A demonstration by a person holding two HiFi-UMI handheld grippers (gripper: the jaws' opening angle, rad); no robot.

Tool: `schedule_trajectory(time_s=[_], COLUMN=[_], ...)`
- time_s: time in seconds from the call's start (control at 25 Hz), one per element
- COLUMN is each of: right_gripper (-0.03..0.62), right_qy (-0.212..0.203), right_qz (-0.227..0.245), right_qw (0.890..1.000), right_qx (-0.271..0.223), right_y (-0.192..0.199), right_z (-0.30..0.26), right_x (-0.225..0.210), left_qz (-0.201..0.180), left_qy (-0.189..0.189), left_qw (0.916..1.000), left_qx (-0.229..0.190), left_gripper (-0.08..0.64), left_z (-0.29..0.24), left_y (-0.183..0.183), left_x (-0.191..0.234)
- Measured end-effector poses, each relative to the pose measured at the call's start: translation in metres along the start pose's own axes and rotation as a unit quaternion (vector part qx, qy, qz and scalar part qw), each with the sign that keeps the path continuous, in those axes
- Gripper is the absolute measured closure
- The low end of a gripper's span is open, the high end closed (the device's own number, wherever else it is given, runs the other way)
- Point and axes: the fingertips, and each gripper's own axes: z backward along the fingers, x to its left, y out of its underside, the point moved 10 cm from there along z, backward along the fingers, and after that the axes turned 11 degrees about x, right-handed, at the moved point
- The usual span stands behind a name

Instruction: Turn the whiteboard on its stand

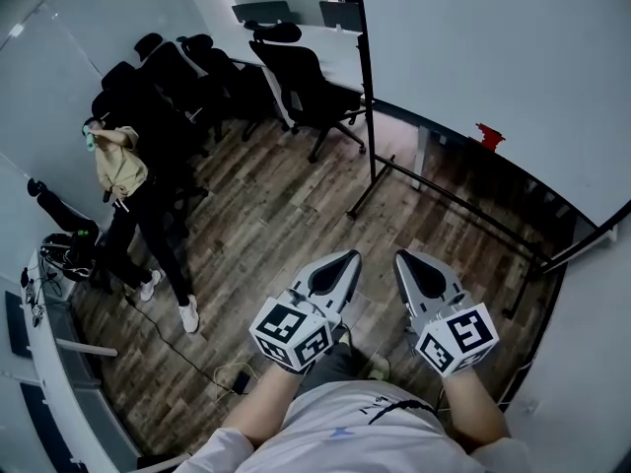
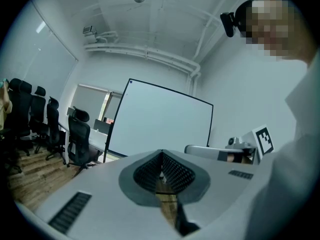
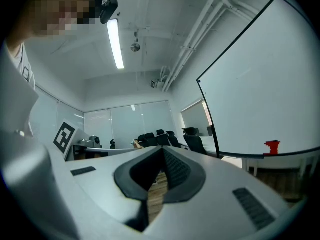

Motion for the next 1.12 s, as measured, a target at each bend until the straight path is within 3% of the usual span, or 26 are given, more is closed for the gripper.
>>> schedule_trajectory(time_s=[0.4, 0.84, 1.12], right_gripper=[0.581, 0.581, 0.581], right_qy=[0.024, 0.068, 0.083], right_qz=[0.002, 0.0, -0.006], right_qw=[1.0, 0.998, 0.996], right_qx=[0.01, 0.012, 0.021], right_y=[-0.014, -0.057, -0.064], right_z=[-0.082, -0.221, -0.28], right_x=[-0.024, -0.041, -0.055], left_qz=[0.006, -0.042, -0.041], left_qy=[0.022, 0.053, 0.063], left_qw=[0.9997, 0.9977, 0.9971], left_qx=[-0.007, -0.002, 0.006], left_gripper=[0.549, 0.548, 0.548], left_z=[-0.047, -0.098, -0.13], left_y=[-0.021, -0.083, -0.102], left_x=[0.086, 0.229, 0.294])
